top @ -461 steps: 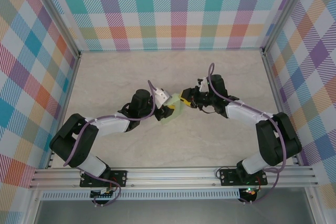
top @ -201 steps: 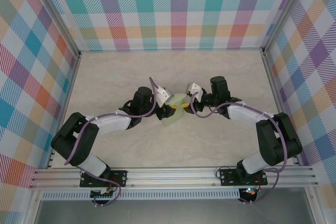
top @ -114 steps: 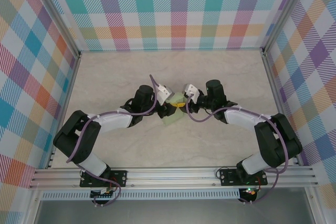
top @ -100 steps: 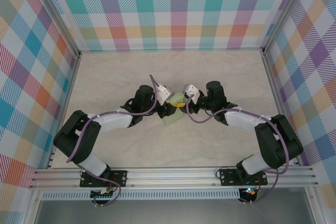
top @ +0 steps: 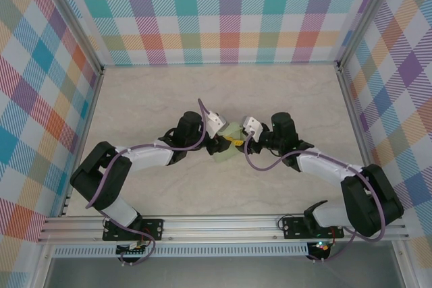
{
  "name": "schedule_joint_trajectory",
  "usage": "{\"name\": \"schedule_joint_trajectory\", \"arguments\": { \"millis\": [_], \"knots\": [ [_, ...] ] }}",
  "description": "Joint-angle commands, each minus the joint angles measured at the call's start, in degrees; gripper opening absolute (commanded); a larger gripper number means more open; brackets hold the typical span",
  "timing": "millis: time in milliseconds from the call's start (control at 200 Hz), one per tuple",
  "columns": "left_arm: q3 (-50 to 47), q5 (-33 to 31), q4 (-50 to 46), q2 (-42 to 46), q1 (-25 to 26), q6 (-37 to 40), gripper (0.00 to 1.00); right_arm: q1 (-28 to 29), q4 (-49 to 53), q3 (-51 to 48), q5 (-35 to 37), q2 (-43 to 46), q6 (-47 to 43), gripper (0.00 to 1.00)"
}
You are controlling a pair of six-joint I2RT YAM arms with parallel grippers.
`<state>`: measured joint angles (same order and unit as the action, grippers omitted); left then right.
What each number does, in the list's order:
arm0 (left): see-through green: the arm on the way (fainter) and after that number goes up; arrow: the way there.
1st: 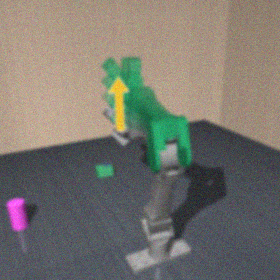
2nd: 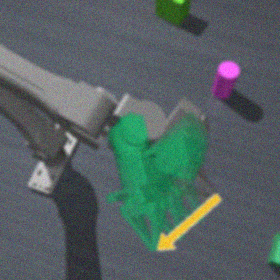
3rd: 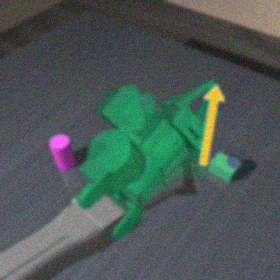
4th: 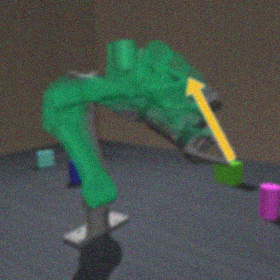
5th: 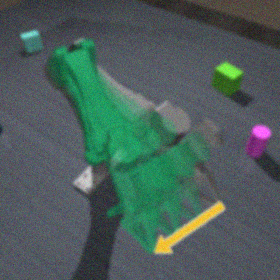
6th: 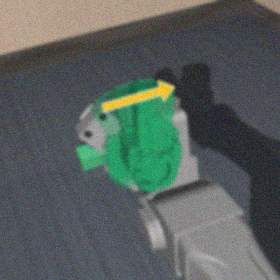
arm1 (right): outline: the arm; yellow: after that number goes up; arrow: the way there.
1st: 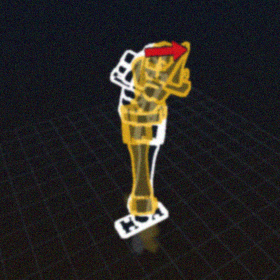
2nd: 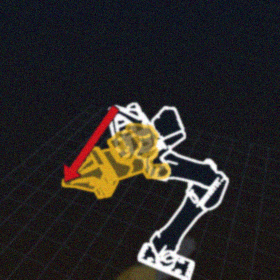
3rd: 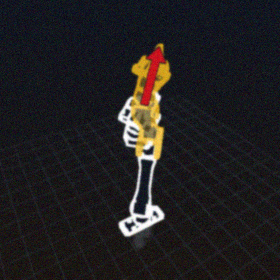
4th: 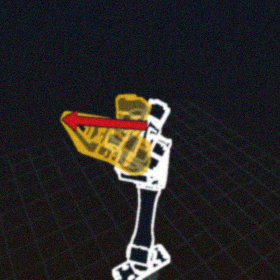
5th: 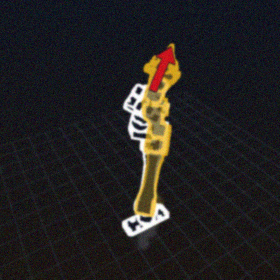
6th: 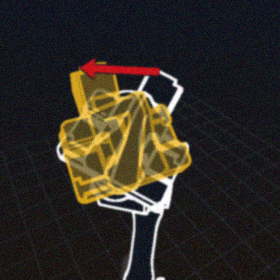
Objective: Fold the paper box
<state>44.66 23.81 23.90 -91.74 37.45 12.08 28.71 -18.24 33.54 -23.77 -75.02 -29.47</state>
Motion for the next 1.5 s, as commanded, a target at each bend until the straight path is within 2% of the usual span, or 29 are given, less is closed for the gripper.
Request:
{"name": "schedule_joint_trajectory", "arguments": {
  "millis": [0,185,345,540,690,820,915,1185,1320,1350,1495],
  "knots": [
    [1.3,-6.8,-0.4,-1.9,-1.1,-1.0,0.44,2.4,8.6,-0.7,-9.4,2.6,-7.2,0.65],
    [0.5,-6.4,-0.4,-1.4,-1.1,-0.4,0.44,-0.4,8.0,-1.9,-8.1,4.6,-7.3,0.61],
    [1.2,-6.5,-1.4,-1.6,-1.1,0.2,0.44,-0.3,7.5,-0.8,-11.2,2.9,-4.4,0.53],
    [1.5,-6.6,-1.1,-2.1,-1.1,0.1,0.44,-0.2,6.1,-1.1,-12.8,2.1,-2.1,0.5],
    [1.6,-6.2,-0.4,-2.3,-1.0,0.0,0.44,0.7,6.3,0.1,-16.8,1.3,0.0,0.51],
    [2.2,-6.5,-0.7,-1.6,-1.0,-0.3,0.44,0.3,4.7,-1.3,-13.5,2.1,-0.4,0.53],
    [3.3,-6.4,-2.3,0.2,-1.3,0.2,0.44,-1.7,4.4,-2.0,-12.5,4.0,-0.4,0.56],
    [7.8,0.9,-5.9,4.0,-4.9,-2.8,0.43,-11.0,2.7,-5.2,-7.2,10.8,0.4,0.63],
    [9.4,4.4,-5.0,5.0,-5.7,-6.5,0.43,-11.5,4.8,-3.7,-7.8,6.8,-1.2,0.64],
    [9.7,5.5,-4.4,5.2,-6.0,-7.8,0.43,-11.5,4.5,-3.3,-8.2,5.6,-1.0,0.67],
    [10.8,8.6,-2.7,6.2,-7.0,-12.6,0.43,-11.3,-0.8,-2.7,-9.9,1.5,0.8,0.68]
  ]
}}
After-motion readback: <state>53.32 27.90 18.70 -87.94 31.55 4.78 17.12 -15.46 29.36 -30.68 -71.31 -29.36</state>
